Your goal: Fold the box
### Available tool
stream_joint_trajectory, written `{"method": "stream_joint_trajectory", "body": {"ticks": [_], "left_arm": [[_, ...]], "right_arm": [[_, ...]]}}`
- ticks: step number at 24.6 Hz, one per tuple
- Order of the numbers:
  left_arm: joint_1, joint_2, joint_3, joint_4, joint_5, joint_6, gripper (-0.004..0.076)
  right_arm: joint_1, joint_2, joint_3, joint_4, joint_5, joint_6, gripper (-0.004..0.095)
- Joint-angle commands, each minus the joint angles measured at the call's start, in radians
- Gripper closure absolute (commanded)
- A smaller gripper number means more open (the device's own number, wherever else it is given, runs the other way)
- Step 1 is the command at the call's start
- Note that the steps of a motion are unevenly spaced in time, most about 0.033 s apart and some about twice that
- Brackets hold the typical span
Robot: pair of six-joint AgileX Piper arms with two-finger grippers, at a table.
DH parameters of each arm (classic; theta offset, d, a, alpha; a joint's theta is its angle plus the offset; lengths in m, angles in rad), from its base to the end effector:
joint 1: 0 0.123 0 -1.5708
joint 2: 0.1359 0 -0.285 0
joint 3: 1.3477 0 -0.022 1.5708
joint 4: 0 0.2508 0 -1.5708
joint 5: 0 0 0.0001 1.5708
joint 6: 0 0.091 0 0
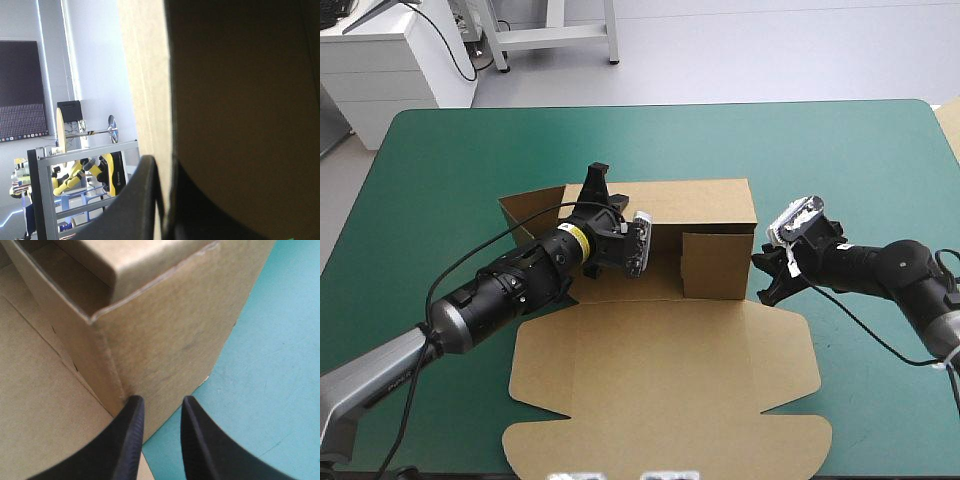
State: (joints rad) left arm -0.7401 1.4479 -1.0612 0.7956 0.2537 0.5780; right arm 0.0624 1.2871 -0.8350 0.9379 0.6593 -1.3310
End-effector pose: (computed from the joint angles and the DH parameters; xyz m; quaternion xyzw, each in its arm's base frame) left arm 0.2542 -0.2099 0.3137 0.7145 0.4650 0.2303 0.4693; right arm 0.2522 0.0609 0.2795 -0.3447 0.8315 0.1497 0.4090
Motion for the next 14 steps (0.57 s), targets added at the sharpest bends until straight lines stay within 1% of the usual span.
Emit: {"method": "stream_joint_trajectory", "body": {"ticks": [1,9,11,14], "left_arm": [[-0.008,0.0,0.0,-0.046,0.016,-0.013,0.0731],[-0.008,0.0,0.0,-0.046,0.01,-0.008,0.0731],[-0.008,0.0,0.0,-0.046,0.01,-0.008,0.0731],[-0.008,0.0,0.0,-0.046,0.01,-0.007,0.0731]], "right_arm": [[-0.002,-0.032,-0.028,0.071,0.048,-0.016,0.0648],[-0.002,-0.03,-0.028,0.263,0.079,-0.106,0.0648],[-0.002,-0.03,-0.028,0.277,0.108,-0.12,0.0648],[-0.002,-0.03,-0.028,0.277,0.183,-0.12,0.0648]]}}
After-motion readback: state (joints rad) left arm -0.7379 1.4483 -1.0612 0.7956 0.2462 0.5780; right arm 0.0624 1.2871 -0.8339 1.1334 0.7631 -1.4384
